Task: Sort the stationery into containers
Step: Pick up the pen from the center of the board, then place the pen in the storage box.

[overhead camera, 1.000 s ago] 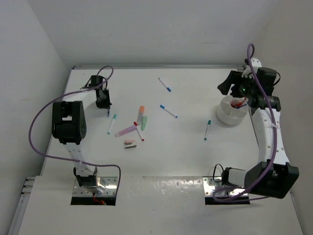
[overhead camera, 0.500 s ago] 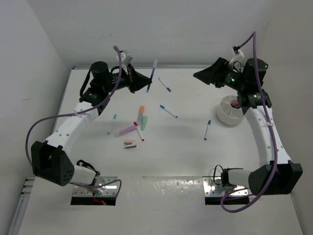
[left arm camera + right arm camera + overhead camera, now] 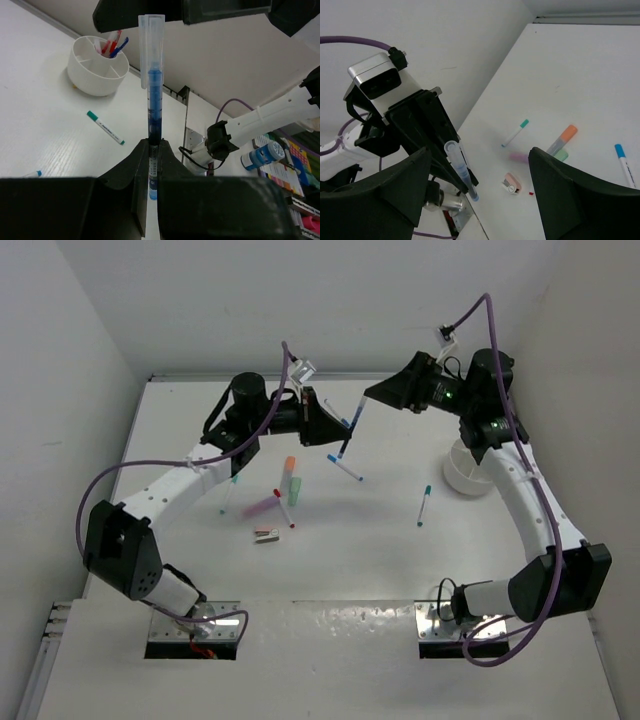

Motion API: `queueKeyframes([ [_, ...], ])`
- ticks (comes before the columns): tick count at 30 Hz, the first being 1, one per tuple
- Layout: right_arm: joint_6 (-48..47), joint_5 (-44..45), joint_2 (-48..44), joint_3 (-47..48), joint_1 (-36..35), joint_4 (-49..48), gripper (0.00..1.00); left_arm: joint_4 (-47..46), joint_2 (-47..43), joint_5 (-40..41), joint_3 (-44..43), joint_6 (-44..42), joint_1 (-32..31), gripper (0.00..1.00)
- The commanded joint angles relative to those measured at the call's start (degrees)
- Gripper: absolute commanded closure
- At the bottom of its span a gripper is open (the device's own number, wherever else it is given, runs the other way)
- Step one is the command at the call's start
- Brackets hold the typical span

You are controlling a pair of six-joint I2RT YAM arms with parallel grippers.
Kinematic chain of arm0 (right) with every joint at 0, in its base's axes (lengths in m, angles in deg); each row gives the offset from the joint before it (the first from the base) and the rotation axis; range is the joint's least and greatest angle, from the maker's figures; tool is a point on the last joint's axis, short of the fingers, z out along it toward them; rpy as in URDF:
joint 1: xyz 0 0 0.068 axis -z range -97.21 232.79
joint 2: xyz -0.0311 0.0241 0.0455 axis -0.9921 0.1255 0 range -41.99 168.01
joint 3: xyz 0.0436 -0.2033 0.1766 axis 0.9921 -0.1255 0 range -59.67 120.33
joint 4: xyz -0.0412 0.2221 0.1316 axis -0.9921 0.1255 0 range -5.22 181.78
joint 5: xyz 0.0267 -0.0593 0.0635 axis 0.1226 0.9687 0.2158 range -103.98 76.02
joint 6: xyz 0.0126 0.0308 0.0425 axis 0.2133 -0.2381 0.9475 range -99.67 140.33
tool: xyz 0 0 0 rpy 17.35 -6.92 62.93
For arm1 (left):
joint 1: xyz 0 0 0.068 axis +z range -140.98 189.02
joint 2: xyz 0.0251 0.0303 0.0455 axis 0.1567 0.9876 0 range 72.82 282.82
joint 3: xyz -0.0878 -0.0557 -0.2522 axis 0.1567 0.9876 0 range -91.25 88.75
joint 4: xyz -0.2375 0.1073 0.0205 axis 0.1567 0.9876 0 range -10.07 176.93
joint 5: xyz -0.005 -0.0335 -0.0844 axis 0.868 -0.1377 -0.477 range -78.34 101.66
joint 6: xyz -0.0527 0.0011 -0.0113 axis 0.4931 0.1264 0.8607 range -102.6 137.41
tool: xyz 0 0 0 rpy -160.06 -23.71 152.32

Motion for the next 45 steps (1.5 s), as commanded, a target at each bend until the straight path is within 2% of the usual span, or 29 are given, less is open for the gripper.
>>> queueKeyframes([
  [1, -2.3, -0.6, 0.5, 2.7, -1.0, -0.9, 0.24, -4.0, 0.9, -1.4, -3.1, 1.9, -1.4, 0.95],
  [6, -3.4, -0.6, 1.4, 2.8, -2.7, -0.9, 0.32, -3.2, 1.9, -1.5, -3.6, 1.2, -2.4, 0.95],
  [9, -5.2, -0.7, 1.6, 2.4, -4.2, 0.5, 0.55, -2.7, 2.1, -1.1, -3.6, 0.8, -2.8, 0.97],
  [10, -5.8, -0.8, 1.6, 2.2, -4.4, 0.6, 0.73, -2.7, 2.2, -1.1, -3.9, 0.6, -2.8, 0.96],
  [12, -6.0, -0.8, 1.4, 1.7, -4.4, 0.6, 0.86, -1.3, 2.2, -0.7, -4.3, -0.1, -3.0, 0.93],
  [13, -7.2, -0.7, 1.4, 1.7, -4.5, 1.7, 0.96, -0.4, 2.4, 0.3, -4.6, -1.3, -3.0, 0.87],
  [14, -7.7, -0.1, 1.2, 1.9, -4.4, 2.6, 1.0, 2.2, 2.4, 1.1, -5.1, -2.0, -2.9, 0.68],
  [16, -10.0, 0.4, 0.5, 1.8, -4.5, 4.7, 1.0, 7.9, 2.4, 5.5, -5.9, -3.6, -2.5, 0.42],
  [17, -10.8, 1.0, 0.3, 1.7, -4.0, 5.6, 1.0, 10.4, 2.4, 8.1, -7.1, -4.3, -2.2, 0.15],
  [18, -11.6, 1.2, -0.7, 1.4, -3.1, 6.6, 1.0, 12.3, 2.5, 12.1, -7.5, -5.3, -1.9, 0.01],
  [21, -13.4, 1.5, -2.7, -0.1, 2.2, 9.0, 1.0, 18.2, 2.2, 18.3, -8.9, -7.4, 0.8, 0.0],
  [22, -14.4, 1.9, -3.2, -0.7, 6.3, 9.8, 1.0, 20.8, 2.4, 19.6, -9.3, -9.2, 2.8, 0.0],
  [24, -19.5, 5.5, -4.4, -1.4, 10.9, 12.4, 1.0, 23.1, 2.6, 24.2, -11.1, -12.7, 4.4, 0.0],
  [26, -24.1, 10.7, -6.3, -2.9, 16.4, 13.6, 1.0, 25.7, 2.5, 28.3, -11.5, -14.7, 6.1, 0.0],
  [28, -30.7, 20.9, -7.5, -4.9, 20.1, 13.8, 1.0, 26.9, 2.1, 34.4, -10.7, -16.4, 6.7, 0.0],
  [31, -37.2, 27.8, -7.7, -8.3, 24.7, 9.2, 1.0, 27.1, 1.7, 39.3, -8.3, -17.6, 6.9, 0.0],
  [38, -40.6, 32.0, -3.6, -10.7, 29.8, 2.6, 1.0, 25.9, 1.1, 46.4, -4.9, -20.3, 6.3, 0.0],
  [45, -41.2, 34.7, -1.4, -13.4, 30.5, -0.2, 1.0, 25.7, 1.5, 45.6, -4.1, -21.6, 6.3, 0.0],
])
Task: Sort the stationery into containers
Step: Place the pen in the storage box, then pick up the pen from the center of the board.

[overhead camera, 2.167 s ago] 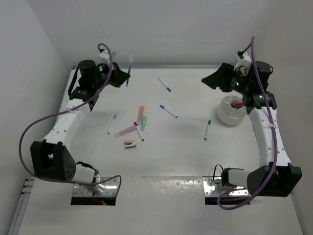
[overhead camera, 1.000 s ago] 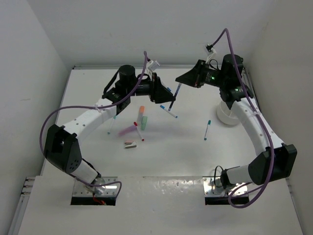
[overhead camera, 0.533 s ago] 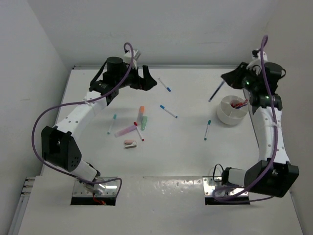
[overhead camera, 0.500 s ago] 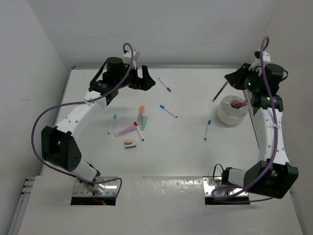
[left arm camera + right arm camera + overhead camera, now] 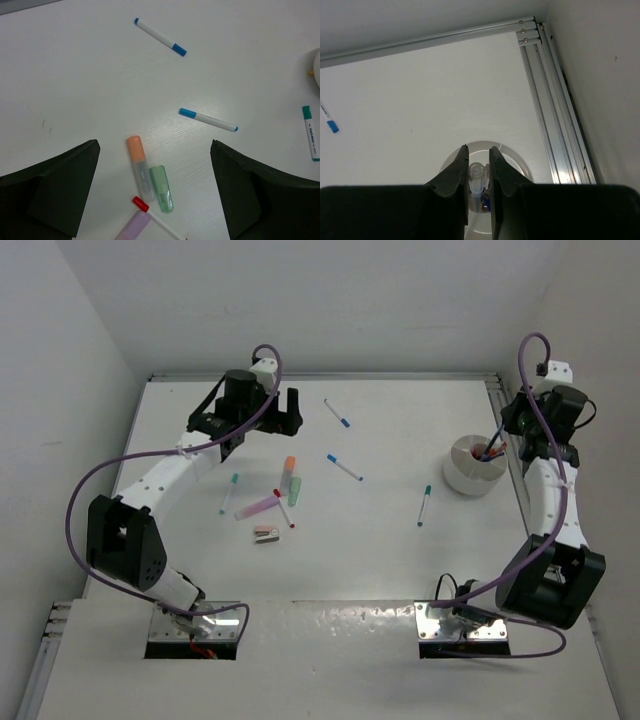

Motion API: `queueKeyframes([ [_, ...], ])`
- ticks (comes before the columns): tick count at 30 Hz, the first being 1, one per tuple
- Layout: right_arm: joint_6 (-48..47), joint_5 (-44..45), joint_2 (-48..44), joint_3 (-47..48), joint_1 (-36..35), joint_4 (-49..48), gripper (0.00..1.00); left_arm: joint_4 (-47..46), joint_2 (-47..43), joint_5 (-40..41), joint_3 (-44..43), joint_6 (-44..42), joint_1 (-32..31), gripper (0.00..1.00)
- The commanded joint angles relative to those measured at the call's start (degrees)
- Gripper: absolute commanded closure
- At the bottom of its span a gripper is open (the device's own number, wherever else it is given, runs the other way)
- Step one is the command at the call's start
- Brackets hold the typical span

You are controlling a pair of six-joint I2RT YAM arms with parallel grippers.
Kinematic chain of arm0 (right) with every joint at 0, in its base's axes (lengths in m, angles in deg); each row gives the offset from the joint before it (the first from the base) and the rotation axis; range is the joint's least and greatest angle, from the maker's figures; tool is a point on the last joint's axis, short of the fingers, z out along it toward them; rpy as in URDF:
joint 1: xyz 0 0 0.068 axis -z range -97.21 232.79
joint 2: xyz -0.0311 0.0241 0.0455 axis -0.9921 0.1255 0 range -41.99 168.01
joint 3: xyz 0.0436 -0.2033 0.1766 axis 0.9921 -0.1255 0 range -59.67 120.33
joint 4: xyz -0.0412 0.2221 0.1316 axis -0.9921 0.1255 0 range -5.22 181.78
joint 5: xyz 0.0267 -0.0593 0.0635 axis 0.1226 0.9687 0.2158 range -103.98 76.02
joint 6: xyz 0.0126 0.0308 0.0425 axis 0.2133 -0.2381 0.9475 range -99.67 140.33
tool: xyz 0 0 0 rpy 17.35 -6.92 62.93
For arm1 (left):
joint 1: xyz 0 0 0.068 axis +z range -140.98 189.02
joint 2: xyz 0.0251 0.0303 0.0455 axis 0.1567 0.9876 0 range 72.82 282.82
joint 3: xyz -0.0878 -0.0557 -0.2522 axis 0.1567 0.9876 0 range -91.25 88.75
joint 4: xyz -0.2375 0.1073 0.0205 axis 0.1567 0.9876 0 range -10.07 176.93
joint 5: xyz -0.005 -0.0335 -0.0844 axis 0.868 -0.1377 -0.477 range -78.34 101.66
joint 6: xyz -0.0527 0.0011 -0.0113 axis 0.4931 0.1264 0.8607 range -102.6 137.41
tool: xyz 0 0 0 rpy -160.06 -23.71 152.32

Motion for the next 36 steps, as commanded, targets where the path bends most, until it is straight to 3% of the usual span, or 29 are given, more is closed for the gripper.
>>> queueKeyframes([
  [1, -1.7, 1.9, 0.0, -1.7, 0.2, -6.9, 1.0, -1.8, -1.4, 1.5, 0.6, -1.6, -0.6, 0.0],
  [10, -2.1, 0.8, 1.8, -8.7, 0.1, -12.3, 1.0, 6.1, 2.8, 4.9, -1.5, -2.1, 2.2, 0.0],
  [18, -4.6, -0.8, 1.3, -14.3, -0.7, -13.8, 1.0, 6.3, 4.0, 2.5, 0.5, -1.5, 6.5, 0.0],
  [21, -5.3, -0.8, 1.0, -14.6, -1.0, -12.9, 0.86, 8.3, 5.7, 3.6, -0.8, -2.2, 7.1, 0.0],
  [23, -5.4, -0.9, 0.8, -13.8, -1.0, -11.3, 0.6, 10.2, 6.9, 6.4, -1.9, -2.2, 7.2, 0.01],
  [26, -4.8, -0.9, -0.1, -12.1, -1.1, -8.9, 0.37, 13.5, 8.2, 10.2, -2.3, -1.3, 8.2, 0.08],
  [31, -2.8, -1.9, -3.1, -7.7, -1.6, -5.4, 0.32, 23.3, 11.5, 11.5, -3.3, -3.3, 10.9, 0.22],
  [36, 0.3, -5.5, -6.2, -3.2, -2.6, 0.7, 0.32, 24.5, 10.6, 9.0, 4.1, -5.2, 14.0, 0.3],
])
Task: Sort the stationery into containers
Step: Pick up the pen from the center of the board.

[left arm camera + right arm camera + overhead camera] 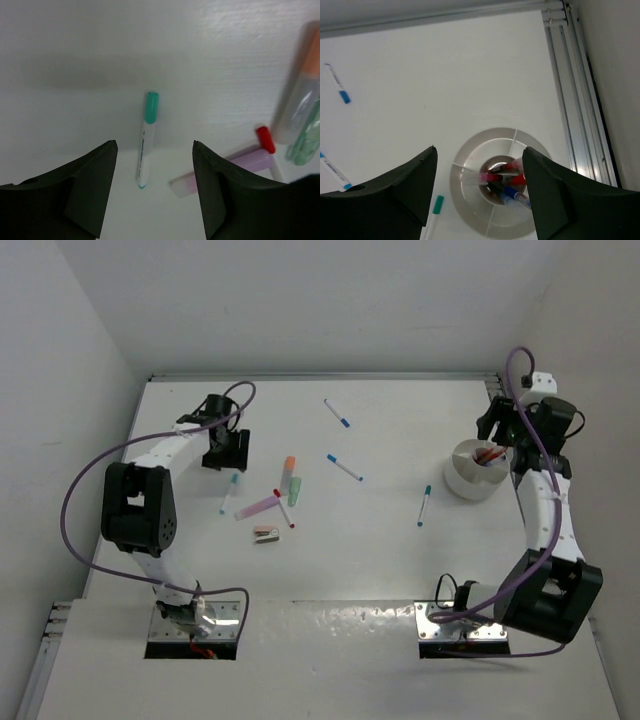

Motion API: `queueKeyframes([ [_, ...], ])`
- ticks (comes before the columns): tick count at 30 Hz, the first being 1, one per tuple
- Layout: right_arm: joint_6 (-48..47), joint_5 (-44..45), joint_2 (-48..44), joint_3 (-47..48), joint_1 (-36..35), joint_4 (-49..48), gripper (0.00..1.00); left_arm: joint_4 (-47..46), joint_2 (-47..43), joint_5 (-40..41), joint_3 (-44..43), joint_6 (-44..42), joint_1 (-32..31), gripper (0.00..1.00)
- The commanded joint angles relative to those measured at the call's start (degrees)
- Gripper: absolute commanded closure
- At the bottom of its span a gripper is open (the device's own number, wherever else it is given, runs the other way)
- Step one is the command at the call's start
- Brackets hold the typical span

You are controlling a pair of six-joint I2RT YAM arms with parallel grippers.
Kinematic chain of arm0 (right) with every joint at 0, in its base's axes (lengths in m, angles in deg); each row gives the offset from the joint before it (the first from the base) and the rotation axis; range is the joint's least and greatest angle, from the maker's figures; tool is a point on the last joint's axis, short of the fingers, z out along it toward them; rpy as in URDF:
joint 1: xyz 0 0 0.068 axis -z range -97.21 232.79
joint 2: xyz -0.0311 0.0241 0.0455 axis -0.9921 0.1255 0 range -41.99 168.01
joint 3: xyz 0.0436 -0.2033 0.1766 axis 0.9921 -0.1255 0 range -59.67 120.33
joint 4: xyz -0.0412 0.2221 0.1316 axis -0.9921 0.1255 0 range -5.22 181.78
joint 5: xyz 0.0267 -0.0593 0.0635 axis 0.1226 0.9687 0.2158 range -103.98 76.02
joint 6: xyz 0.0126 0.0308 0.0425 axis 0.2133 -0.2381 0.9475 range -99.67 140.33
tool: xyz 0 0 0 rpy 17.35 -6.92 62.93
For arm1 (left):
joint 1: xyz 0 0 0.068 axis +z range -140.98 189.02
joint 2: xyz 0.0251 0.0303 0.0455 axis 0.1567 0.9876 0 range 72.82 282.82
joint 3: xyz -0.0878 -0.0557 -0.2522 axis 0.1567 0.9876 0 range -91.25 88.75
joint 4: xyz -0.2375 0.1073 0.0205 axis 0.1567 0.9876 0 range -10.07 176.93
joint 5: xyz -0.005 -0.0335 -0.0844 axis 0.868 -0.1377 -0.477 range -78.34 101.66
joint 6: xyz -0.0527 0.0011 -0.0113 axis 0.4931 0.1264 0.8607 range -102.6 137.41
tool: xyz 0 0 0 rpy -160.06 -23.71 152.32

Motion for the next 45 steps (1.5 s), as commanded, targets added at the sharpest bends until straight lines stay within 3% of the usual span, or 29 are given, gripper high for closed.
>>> queueKeyframes([
  [1, 3.0, -4.1, -4.0, 5.1, -1.1, 3.1, 0.32, 3.5, -1.1, -0.2, 3.5, -2.2, 1.7, 0.33],
  [22, 8.6, -9.5, -7.5, 11.6, -8.1, 11.5, 0.33, 2.2, 4.3, -1.7, 10.4, -4.6, 4.1, 0.53],
  [31, 9.4, -9.3, -7.8, 11.5, -10.5, 12.1, 0.34, 1.8, 9.9, -4.4, 11.1, -6.9, 4.3, 0.78],
  [35, 10.2, -9.9, -7.5, 12.1, -13.3, 13.4, 0.34, 1.1, 9.6, -6.4, 10.1, -7.5, 4.6, 0.95],
  [37, 11.2, -13.2, -7.2, 12.4, -14.7, 14.2, 0.33, 0.1, 6.5, -9.5, 9.0, -7.5, 5.4, 1.0],
  [41, 16.4, -20.6, -6.0, 13.1, -17.1, 14.2, 0.3, -3.0, -2.5, -19.4, 1.5, -8.0, 5.8, 1.0],
  [43, 21.8, -23.7, -5.4, 13.0, -19.0, 11.9, 0.27, -7.2, -8.4, -32.5, -0.2, -9.1, 5.8, 1.0],
  [44, 23.9, -26.5, -5.1, 12.3, -19.6, 10.5, 0.19, -9.6, -10.9, -37.5, 0.0, -8.8, 5.6, 1.0],
  [45, 27.6, -26.9, -4.9, 11.8, -19.8, 8.4, 0.16, -13.1, -15.0, -42.2, 2.1, -7.6, 4.7, 1.0],
])
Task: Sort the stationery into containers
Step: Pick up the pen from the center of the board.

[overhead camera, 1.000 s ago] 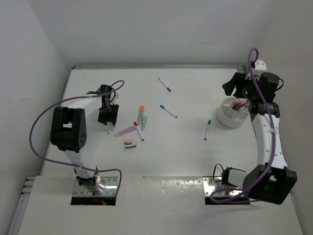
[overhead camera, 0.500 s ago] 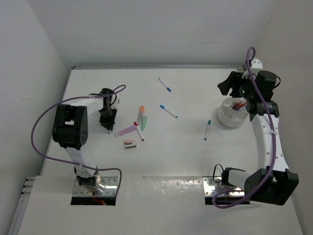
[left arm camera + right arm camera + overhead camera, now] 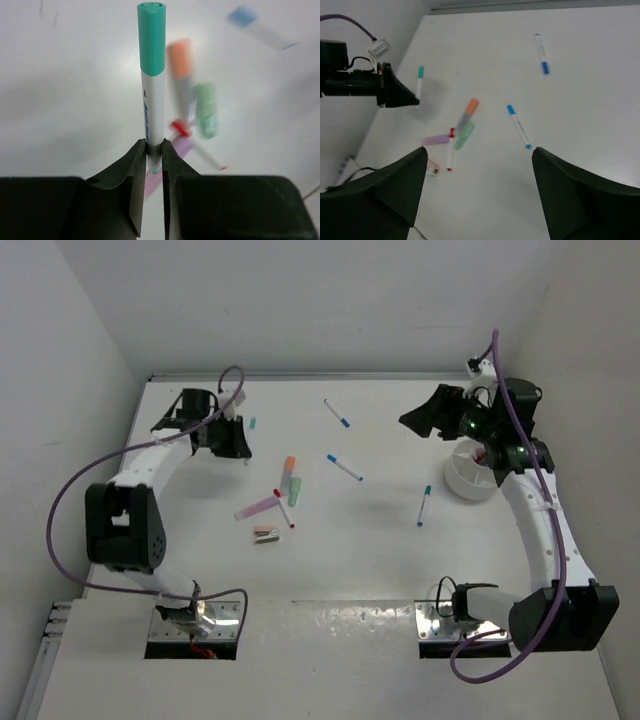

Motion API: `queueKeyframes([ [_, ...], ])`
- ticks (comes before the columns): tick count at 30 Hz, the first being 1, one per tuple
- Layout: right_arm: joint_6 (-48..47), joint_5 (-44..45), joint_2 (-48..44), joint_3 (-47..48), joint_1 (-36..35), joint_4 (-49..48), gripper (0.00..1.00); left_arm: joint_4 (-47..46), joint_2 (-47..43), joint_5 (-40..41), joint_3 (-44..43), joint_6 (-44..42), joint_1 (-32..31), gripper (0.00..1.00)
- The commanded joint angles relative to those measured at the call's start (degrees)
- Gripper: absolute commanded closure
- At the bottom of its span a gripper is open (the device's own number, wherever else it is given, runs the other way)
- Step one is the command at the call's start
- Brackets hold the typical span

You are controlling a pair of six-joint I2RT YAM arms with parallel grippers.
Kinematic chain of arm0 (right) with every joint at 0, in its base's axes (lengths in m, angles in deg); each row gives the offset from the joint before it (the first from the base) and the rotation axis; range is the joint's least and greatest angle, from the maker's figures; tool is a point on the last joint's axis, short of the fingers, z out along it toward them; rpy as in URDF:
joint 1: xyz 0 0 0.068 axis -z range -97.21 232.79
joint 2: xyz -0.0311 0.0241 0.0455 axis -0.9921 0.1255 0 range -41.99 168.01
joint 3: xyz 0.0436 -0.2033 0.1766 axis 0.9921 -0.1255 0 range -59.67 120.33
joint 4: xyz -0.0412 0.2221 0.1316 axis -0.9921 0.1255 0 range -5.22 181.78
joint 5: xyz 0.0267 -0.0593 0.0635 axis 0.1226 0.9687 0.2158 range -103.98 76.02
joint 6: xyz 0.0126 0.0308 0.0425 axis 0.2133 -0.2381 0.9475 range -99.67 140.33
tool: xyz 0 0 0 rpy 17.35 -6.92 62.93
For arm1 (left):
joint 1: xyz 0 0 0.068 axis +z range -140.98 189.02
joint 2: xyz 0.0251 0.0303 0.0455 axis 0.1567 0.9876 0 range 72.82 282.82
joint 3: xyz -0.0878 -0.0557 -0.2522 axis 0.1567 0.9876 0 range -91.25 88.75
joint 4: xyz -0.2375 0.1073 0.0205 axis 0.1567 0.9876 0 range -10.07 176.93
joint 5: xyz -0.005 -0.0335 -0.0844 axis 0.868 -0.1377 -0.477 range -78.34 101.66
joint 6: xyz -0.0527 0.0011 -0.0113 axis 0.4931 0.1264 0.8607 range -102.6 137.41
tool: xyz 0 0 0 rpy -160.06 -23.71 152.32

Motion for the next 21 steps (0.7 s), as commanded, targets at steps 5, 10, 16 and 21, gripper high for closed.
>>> queueKeyframes([
  [5, 21.1, -10.0, 3.5, 0.6, -7.8, -19.0, 0.1, -31.5, -18.3, -32.2, 2.4, 17.8, -8.7, 1.0],
  [10, 26.0, -11.8, 7.2, 5.1, -8.6, -23.4, 0.08, -39.1, -18.2, -34.0, 2.3, 24.4, -15.0, 1.0],
  [16, 27.0, -15.4, 9.9, 7.4, -10.0, -27.6, 0.08, -45.1, -14.2, -37.6, -1.2, 31.4, -21.2, 1.0],
  [21, 20.4, -15.3, 10.5, 9.2, -13.1, -21.3, 0.12, -44.5, -11.8, -37.4, -2.6, 32.5, -24.2, 1.0],
])
